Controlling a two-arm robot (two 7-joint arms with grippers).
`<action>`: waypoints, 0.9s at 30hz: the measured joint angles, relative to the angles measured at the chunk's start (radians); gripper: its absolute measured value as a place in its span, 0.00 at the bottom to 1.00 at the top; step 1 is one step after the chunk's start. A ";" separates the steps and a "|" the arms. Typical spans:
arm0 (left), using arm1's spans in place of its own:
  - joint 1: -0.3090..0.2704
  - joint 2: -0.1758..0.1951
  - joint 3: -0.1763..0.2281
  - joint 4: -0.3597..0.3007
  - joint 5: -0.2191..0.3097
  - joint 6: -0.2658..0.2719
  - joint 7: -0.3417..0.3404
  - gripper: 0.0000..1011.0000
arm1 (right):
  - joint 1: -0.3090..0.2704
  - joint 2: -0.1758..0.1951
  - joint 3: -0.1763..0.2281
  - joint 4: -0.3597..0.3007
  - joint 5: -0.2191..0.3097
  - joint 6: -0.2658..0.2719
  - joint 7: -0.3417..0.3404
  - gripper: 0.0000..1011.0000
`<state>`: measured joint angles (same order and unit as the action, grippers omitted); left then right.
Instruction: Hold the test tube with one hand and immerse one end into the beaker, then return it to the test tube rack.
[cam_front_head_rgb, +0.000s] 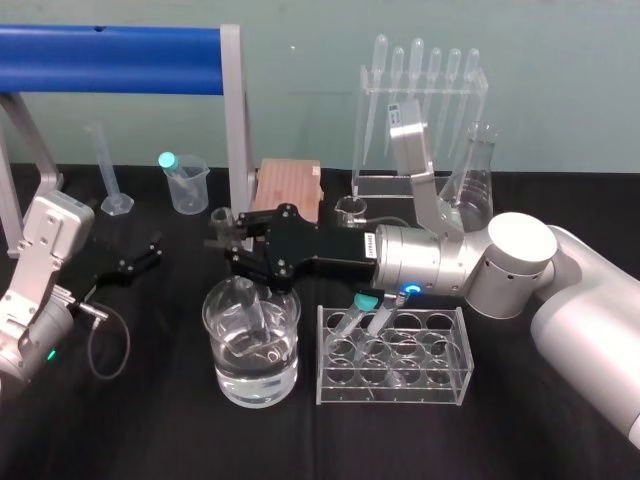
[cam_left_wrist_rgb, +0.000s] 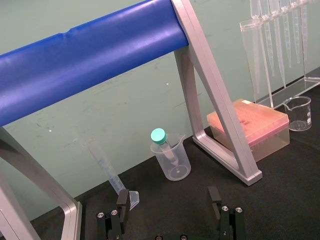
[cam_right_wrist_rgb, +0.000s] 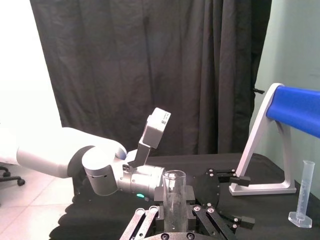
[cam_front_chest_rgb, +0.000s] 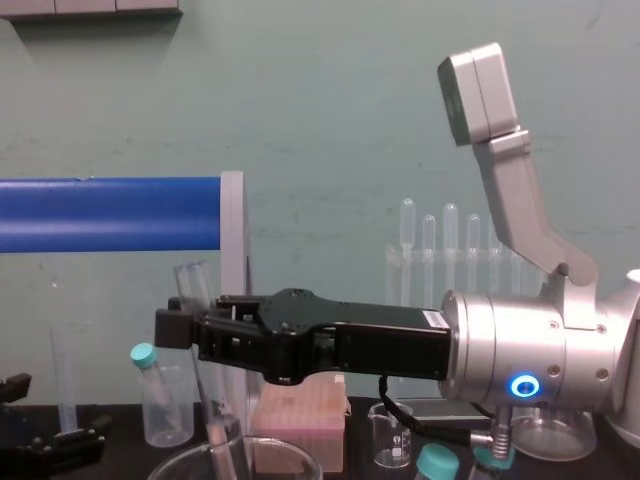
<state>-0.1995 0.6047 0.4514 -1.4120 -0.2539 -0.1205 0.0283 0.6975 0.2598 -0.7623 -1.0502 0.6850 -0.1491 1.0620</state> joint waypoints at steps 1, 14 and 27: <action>0.000 0.000 0.000 0.000 0.000 0.000 0.000 0.99 | 0.000 0.000 -0.001 0.001 -0.001 0.002 0.000 0.22; 0.000 0.000 0.000 0.000 0.000 0.000 0.000 0.99 | -0.005 0.006 -0.007 0.002 -0.008 0.024 0.004 0.22; 0.000 0.000 0.000 0.000 0.000 0.000 0.000 0.99 | -0.006 0.007 -0.008 0.000 -0.009 0.029 0.004 0.22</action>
<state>-0.1995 0.6047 0.4514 -1.4120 -0.2539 -0.1205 0.0283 0.6912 0.2671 -0.7705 -1.0498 0.6758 -0.1202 1.0662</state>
